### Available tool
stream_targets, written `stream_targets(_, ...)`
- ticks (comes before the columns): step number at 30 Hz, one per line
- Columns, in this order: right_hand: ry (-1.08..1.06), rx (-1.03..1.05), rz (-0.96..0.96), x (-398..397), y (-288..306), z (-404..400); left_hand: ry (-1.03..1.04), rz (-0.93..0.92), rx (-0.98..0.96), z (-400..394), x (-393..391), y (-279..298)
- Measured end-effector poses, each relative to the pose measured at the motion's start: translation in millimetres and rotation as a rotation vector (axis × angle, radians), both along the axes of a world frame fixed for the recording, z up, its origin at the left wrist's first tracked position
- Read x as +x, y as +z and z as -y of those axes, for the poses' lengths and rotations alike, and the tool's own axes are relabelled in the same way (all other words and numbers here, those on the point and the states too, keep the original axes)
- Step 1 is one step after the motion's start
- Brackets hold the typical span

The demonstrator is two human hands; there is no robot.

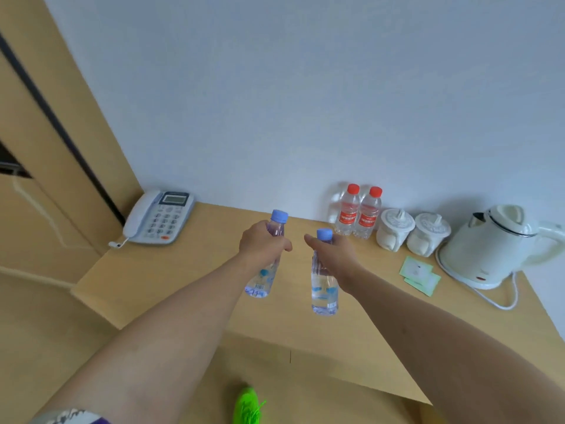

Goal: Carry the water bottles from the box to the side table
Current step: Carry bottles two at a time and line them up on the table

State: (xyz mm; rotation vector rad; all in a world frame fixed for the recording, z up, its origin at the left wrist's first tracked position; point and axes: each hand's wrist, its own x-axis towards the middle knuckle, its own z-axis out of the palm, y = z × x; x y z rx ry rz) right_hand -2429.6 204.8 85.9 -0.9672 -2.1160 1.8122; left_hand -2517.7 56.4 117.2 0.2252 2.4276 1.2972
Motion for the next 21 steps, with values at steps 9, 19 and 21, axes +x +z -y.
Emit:
stream_targets(9,-0.141,0.142,0.166,-73.2,-8.0,-29.3,-0.279,0.152,-0.001,-51.9,-107.5,-15.9)
stream_targets(19,-0.091,0.358,0.350,-114.8,-12.6,-85.7,-0.475,0.132,-0.092,-99.8,-145.1,-44.2)
stream_targets(21,-0.105,0.367,0.310,-118.9,-12.2,-94.1,-0.511,0.099,-0.144,-106.6,-148.3,-43.9)
